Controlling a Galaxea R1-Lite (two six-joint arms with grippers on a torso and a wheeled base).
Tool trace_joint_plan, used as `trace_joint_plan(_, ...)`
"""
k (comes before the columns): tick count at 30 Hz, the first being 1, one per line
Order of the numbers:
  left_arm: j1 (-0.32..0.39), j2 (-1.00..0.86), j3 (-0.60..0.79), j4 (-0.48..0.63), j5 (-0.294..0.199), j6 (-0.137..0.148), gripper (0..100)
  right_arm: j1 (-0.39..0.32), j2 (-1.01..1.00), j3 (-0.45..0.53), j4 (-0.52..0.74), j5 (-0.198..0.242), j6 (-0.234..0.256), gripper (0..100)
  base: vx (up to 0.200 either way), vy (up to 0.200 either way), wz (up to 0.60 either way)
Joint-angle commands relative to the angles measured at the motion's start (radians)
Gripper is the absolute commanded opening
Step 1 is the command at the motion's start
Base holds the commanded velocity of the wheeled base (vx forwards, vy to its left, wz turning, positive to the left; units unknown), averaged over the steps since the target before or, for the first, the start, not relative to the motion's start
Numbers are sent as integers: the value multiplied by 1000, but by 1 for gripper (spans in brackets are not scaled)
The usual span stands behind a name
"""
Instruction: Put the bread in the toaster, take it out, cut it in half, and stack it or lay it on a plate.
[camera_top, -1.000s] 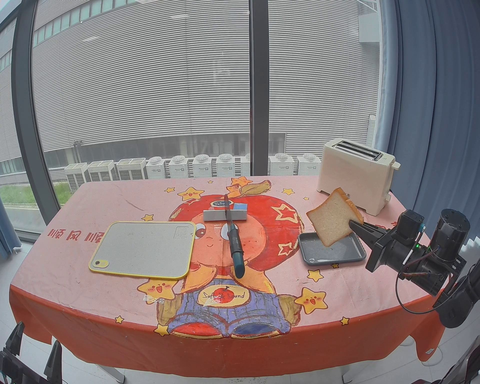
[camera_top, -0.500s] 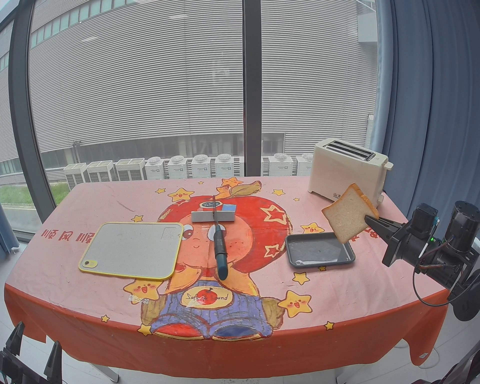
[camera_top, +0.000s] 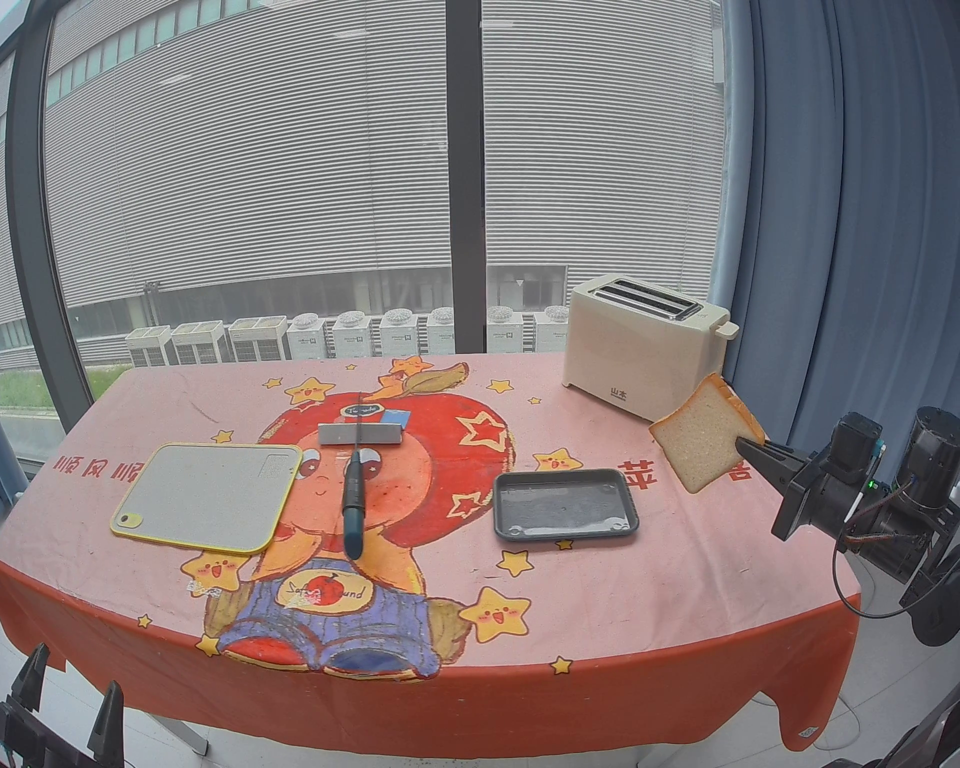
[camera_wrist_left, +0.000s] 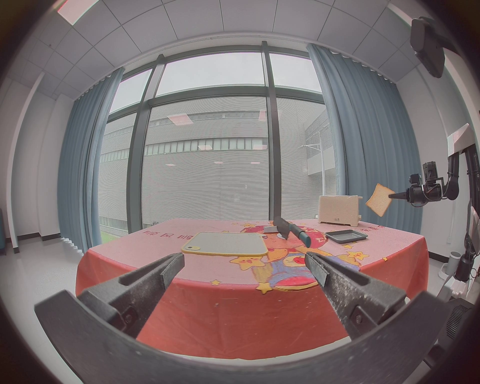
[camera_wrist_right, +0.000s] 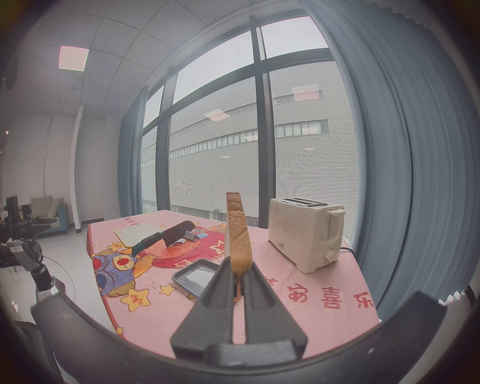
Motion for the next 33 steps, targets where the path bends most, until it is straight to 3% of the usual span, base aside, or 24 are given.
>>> trace_joint_plan(1,0,-15,18,0,2,-1,100,-12,4,-2,-1,0,0,0,0,0,0)
trace_joint_plan(11,0,-15,18,0,0,-2,100,-65,2,-16,-4,43,1,0,0,0,0)
trace_joint_plan(33,0,-16,18,0,2,-2,100,-68,7,-14,-12,43,0,0,191,0,0)
